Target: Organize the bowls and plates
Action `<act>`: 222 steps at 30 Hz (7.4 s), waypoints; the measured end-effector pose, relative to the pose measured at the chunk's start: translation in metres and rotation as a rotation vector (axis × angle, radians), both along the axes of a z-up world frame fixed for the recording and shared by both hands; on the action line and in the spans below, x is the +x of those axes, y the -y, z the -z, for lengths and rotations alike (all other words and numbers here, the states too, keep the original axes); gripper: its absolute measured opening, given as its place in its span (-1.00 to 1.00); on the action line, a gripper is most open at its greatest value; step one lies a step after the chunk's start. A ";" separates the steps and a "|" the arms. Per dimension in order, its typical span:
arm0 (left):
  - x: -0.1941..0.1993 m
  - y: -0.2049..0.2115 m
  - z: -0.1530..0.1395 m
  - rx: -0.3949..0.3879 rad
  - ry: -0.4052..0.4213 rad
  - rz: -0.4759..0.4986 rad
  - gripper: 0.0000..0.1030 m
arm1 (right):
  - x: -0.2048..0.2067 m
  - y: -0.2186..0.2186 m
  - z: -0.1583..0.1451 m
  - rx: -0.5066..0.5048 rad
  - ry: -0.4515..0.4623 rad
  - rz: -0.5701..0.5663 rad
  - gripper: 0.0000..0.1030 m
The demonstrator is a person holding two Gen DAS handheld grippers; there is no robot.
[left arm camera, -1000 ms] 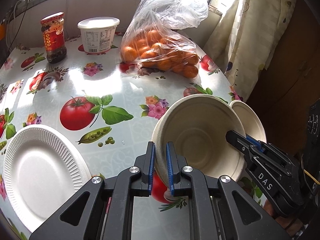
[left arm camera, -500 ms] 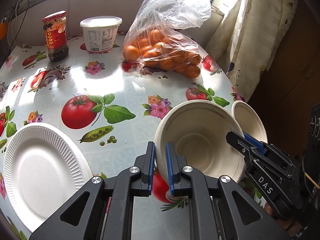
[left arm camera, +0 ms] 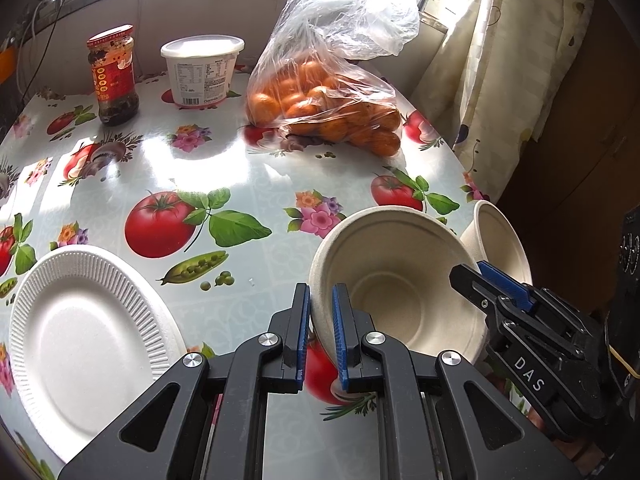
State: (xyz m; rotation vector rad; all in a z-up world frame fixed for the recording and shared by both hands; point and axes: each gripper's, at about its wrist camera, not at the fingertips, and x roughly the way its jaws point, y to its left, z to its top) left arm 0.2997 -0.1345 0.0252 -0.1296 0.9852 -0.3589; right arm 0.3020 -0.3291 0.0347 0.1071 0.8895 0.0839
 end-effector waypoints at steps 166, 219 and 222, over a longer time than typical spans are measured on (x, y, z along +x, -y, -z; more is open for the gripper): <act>-0.012 0.034 -0.067 -0.038 0.098 0.079 -0.75 | -0.063 0.046 -0.052 0.153 0.135 0.131 -0.69; -0.002 0.000 -0.011 -0.014 0.004 -0.017 -0.75 | -0.028 0.016 -0.007 0.125 0.037 0.043 -0.69; -0.002 0.000 -0.011 -0.018 0.007 -0.018 -0.75 | -0.029 0.016 -0.007 0.126 0.041 0.047 -0.69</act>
